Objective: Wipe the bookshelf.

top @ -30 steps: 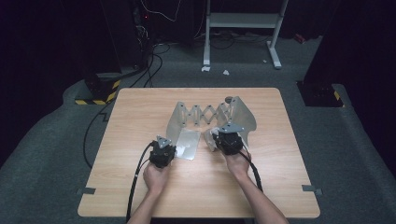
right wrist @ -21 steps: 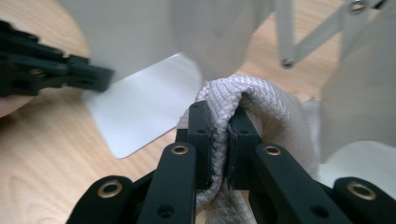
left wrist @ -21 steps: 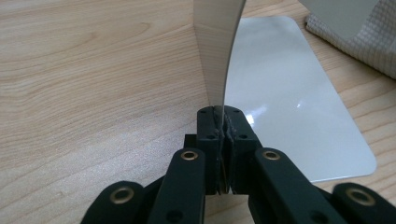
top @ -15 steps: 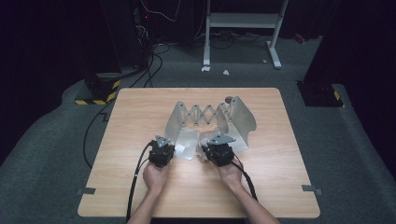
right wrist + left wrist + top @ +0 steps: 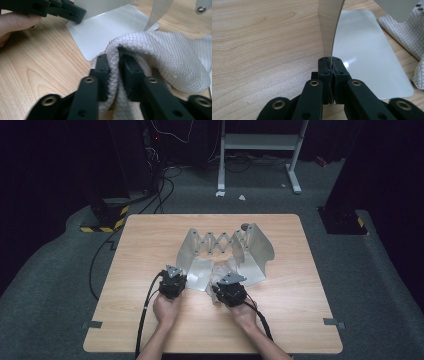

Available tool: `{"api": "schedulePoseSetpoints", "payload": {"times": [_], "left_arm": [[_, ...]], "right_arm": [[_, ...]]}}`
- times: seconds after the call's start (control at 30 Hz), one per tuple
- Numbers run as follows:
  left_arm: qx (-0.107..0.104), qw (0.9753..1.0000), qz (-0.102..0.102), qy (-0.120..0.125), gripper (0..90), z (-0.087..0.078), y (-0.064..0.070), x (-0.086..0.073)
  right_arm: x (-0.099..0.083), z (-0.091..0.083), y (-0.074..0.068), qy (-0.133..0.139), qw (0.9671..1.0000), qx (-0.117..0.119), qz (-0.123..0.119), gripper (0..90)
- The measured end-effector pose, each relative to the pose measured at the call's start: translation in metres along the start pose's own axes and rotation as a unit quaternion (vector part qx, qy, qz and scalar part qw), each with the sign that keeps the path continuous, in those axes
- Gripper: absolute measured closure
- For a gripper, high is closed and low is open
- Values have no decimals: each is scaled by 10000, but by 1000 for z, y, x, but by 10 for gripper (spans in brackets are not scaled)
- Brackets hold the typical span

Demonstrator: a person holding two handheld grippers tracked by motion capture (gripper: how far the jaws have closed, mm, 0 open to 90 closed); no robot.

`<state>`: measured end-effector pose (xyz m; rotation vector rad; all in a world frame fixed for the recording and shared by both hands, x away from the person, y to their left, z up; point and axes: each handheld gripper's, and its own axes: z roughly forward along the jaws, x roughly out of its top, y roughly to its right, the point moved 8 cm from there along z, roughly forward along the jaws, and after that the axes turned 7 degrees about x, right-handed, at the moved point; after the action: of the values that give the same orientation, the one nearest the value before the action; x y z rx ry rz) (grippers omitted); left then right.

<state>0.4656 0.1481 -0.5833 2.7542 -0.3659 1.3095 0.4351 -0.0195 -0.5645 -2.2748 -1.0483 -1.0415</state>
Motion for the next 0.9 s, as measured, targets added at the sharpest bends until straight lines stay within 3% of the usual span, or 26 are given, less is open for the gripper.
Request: {"api": "schedulePoseSetpoints", "payload": {"times": [0.43,0.63,0.8,0.9], "left_arm": [[-1,10000,14,0,848,0,0,0],[-1,10000,17,1,820,0,0,0],[-11,10000,-4,8,798,0,0,0],[-16,10000,27,-3,766,0,0,0]], "right_arm": [[-5,-23,-1,-41,9998,196,23,544],[-10,-41,1,161,9994,286,99,479],[-18,-62,21,400,9989,17,242,478],[-26,-71,43,470,9973,-203,520,483]]}}
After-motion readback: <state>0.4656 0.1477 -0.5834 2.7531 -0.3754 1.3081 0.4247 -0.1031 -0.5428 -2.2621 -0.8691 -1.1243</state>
